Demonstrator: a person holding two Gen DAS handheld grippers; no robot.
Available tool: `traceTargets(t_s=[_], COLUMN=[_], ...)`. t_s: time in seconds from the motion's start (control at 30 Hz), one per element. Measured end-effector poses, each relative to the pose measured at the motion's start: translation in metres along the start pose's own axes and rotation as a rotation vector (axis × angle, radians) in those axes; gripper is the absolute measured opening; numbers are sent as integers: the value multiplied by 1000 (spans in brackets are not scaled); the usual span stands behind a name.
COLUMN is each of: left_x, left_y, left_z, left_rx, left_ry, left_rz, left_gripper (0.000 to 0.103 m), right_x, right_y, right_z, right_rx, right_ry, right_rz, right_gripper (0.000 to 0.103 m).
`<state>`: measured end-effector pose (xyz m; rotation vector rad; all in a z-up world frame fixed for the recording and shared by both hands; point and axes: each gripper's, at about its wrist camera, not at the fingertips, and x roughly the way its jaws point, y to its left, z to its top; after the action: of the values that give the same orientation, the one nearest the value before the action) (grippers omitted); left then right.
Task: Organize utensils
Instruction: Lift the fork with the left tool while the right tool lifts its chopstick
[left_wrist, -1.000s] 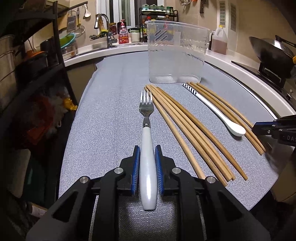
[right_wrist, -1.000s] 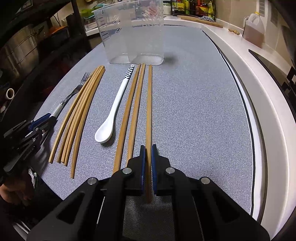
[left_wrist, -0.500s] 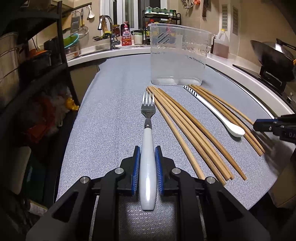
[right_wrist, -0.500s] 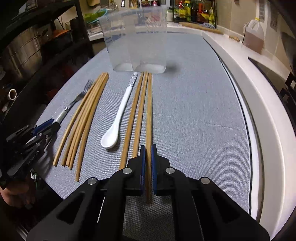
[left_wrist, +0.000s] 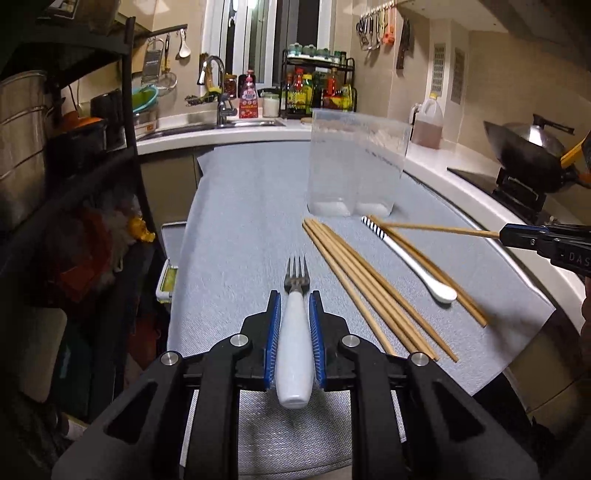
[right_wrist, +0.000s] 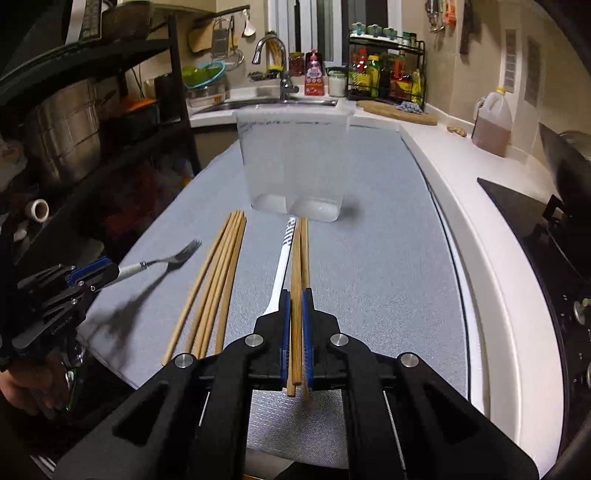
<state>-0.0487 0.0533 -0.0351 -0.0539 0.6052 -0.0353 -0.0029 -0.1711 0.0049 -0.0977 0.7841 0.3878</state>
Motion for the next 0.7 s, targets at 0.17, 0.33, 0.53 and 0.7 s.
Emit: traceTargets(t_s=[0.17, 0.33, 0.53, 0.7], left_x=[-7, -11, -12, -10], left_y=[7, 8, 13, 19], left_z=[9, 24, 46, 73], left_rx=[-12, -8, 6, 1], left_ry=[-32, -65, -88, -89], left_rz=[-19, -28, -38, -56], left_gripper=[15, 15, 15, 15], right_x=[-31, -51, -52, -53], right_y=[-7, -11, -19, -21], right_z=[17, 36, 50, 59], right_rx=[34, 29, 58, 66], right_ry=[-68, -128, -157, -167], right_rz=[-26, -38, -35, -34], right_gripper=[6, 6, 6, 6])
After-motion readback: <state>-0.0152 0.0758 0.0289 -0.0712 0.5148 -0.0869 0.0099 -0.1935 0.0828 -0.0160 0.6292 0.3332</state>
